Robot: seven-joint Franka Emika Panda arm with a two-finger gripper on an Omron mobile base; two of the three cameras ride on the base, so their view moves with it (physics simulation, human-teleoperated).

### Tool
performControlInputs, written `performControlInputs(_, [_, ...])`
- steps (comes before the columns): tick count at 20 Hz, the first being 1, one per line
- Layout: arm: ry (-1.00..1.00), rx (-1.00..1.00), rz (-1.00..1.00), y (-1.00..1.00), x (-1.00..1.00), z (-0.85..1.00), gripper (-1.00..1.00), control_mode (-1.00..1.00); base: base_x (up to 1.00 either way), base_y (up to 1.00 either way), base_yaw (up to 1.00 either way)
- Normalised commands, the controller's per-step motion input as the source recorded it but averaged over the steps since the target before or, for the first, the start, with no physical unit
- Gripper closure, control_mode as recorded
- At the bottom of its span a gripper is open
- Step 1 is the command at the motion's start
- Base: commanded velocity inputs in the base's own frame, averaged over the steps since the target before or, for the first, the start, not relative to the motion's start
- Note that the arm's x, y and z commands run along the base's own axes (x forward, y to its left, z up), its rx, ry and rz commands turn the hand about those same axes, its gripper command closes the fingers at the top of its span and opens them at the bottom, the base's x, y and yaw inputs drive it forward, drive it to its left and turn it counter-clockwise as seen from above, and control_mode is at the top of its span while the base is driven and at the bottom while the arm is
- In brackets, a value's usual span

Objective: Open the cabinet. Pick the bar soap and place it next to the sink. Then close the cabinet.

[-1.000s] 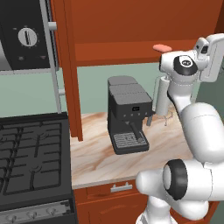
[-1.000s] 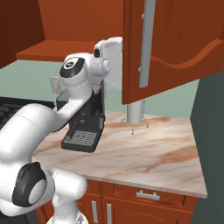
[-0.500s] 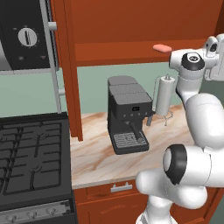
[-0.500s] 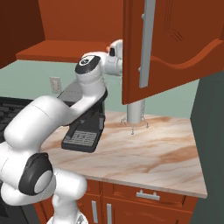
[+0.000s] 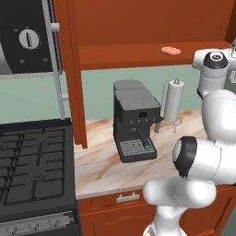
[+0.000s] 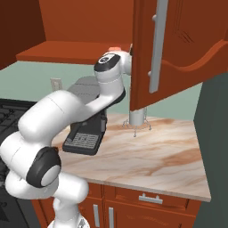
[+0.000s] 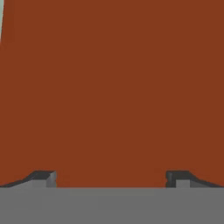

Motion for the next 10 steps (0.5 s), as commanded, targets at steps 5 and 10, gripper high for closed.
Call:
performControlInputs(5, [0.0,0.05,-0.14,-0.54,-0.48,0.01,-1.0,-1.0,0.0,0.0,0.0])
performControlInputs(10, [0.0,0.04,-0.14,-0.45,-0.48,0.0,-1.0,-1.0,0.0,0.0,0.0])
